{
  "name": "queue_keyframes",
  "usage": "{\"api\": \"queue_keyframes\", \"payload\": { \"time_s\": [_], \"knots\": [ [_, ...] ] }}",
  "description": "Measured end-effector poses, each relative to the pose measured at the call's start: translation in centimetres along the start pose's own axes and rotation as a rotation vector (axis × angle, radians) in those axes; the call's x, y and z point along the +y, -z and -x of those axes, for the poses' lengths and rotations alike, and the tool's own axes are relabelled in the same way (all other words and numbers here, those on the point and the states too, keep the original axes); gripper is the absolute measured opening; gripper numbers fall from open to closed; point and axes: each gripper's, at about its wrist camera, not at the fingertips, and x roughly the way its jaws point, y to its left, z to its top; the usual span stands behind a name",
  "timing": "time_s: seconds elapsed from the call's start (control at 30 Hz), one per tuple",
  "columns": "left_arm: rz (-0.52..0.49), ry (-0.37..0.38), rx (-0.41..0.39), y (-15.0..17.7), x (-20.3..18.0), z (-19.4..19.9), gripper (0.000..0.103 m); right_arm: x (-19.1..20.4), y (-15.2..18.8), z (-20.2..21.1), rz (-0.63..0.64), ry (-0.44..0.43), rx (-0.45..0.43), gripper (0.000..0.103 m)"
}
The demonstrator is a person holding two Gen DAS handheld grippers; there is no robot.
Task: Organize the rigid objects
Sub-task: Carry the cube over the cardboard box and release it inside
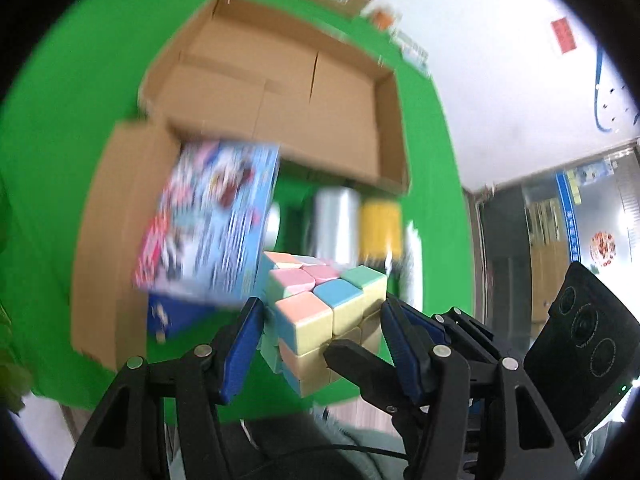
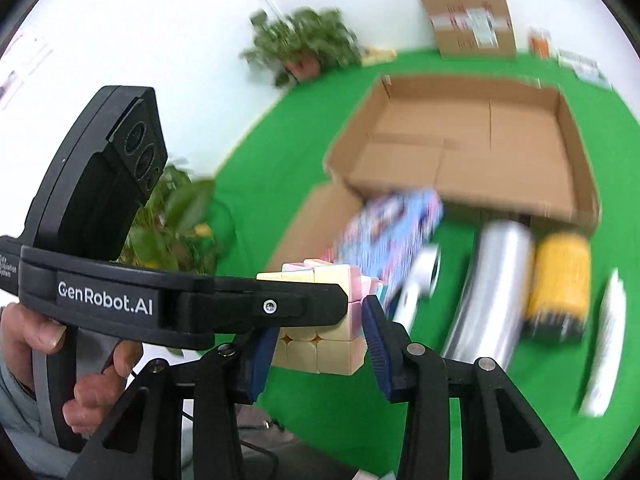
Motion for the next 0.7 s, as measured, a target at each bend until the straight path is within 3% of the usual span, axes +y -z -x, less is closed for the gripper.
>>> {"api": "queue_keyframes", "payload": {
  "time_s": [0.13, 0.3, 0.5, 0.7],
  "knots": [
    [-0.023, -0.014, -0.085, -4.2, -1.8, 1.1, 0.060, -0.2, -5.2, 1.0, 0.025, -0.005, -0.074, 0.041],
    [-0.061, -0.029, -0.093, -10.5, -0.2, 0.7, 0.058, -1.1, -11.5, -1.3, 0.029, -0.002, -0.109, 0.042],
    [-0.088, -0.042, -0.058, -18.8, 4.2, -0.4, 0.058, -3.7, -18.9, -9.1, -0.055, 0.021, -0.083, 0.042],
    [-0.054, -0.048, 0.068, -24.6, 11.0, -4.2, 0.058, -6.3, -24.0, -20.3, -0.123, 0.020, 0.022, 0.043]
  ]
}}
